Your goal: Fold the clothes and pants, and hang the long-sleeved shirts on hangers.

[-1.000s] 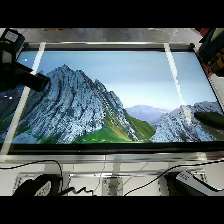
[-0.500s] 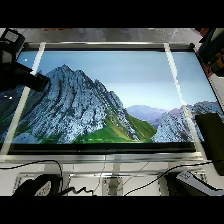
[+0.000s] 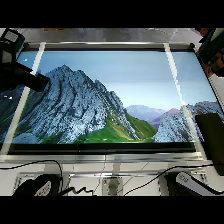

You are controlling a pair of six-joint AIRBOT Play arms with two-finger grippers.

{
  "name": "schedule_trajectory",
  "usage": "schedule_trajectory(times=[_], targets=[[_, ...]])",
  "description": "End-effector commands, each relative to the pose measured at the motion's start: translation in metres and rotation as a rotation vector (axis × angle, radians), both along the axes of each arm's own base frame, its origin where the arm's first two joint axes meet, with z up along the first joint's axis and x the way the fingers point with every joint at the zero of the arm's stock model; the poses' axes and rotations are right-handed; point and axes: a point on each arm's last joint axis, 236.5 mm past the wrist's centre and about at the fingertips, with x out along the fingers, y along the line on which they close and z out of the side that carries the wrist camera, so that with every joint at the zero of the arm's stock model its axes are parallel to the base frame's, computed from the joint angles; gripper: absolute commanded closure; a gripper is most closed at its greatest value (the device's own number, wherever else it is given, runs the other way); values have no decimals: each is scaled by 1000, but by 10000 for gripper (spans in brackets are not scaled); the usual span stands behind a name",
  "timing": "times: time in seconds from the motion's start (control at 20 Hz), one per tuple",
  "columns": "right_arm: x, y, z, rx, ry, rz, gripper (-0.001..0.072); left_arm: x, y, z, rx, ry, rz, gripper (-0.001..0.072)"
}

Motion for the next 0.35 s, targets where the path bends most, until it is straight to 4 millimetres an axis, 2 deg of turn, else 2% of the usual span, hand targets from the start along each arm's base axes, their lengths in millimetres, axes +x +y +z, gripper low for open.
schedule_trajectory(times=[0.0,0.15,0.3], targets=[[70,80,-4,-78,5,404,700,0,0,0,0,-1,1,10],[113,161,2,-171,-16,714,701,0,0,0,0,-1,1,10],[137,228,7,-213,-70,892,700,0,0,0,0,-1,1,10]])
